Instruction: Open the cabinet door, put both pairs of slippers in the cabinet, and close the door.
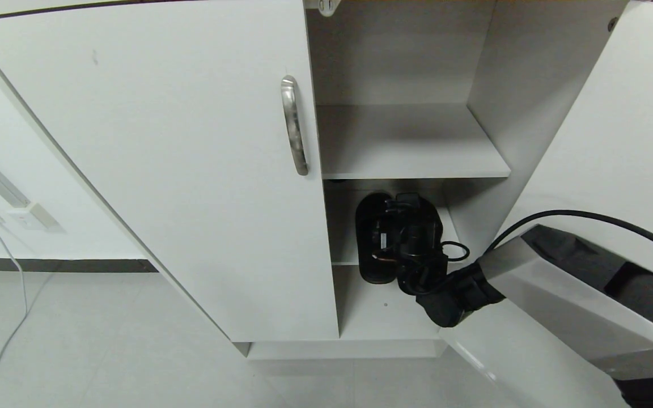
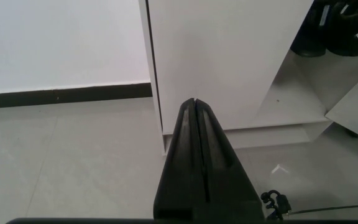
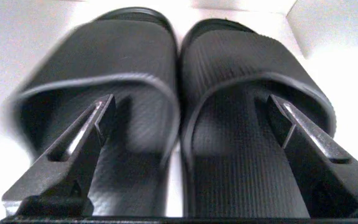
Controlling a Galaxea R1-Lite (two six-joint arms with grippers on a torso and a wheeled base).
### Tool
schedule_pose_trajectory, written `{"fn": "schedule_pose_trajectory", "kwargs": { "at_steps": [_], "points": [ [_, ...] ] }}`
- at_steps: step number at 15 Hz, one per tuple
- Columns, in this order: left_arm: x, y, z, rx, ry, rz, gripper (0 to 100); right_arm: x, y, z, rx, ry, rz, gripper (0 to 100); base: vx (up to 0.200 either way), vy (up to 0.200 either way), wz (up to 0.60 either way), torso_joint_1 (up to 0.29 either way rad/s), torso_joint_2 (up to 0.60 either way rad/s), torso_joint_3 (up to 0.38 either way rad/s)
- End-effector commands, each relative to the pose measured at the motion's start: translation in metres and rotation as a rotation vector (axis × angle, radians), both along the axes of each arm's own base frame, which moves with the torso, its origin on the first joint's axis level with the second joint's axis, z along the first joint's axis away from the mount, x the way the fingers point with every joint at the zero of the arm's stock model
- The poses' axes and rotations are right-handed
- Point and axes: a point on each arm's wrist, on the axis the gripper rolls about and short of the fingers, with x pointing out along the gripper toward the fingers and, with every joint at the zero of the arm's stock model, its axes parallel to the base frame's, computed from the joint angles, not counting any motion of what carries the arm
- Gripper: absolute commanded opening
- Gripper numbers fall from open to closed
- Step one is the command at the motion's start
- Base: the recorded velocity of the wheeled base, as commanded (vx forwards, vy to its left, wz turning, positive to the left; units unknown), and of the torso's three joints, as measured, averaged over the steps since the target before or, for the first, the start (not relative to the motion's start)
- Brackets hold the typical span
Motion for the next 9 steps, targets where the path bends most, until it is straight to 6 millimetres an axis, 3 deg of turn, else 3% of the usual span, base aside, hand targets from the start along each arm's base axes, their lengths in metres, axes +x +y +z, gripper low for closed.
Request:
{"fn": "schedule_pose_trajectory", "kwargs": {
  "at_steps": [1, 6, 9],
  "points": [
    [0.000, 0.000, 0.000, 0.000, 0.001, 0.000, 0, -0.030, 0.000, 0.022, 0.014, -0.020, 0.030, 100, 0.000, 0.000, 0.00, 0.000, 0.00, 0.000],
    [0.000, 0.000, 0.000, 0.000, 0.001, 0.000, 0, -0.090, -0.012, 0.023, -0.007, 0.007, 0.099, 100, 0.000, 0.000, 0.00, 0.000, 0.00, 0.000],
    [0.000, 0.000, 0.000, 0.000, 0.001, 0.000, 0, -0.108, -0.024, 0.012, 0.000, -0.002, 0.108, 100, 0.000, 0.000, 0.00, 0.000, 0.00, 0.000]
  ]
}}
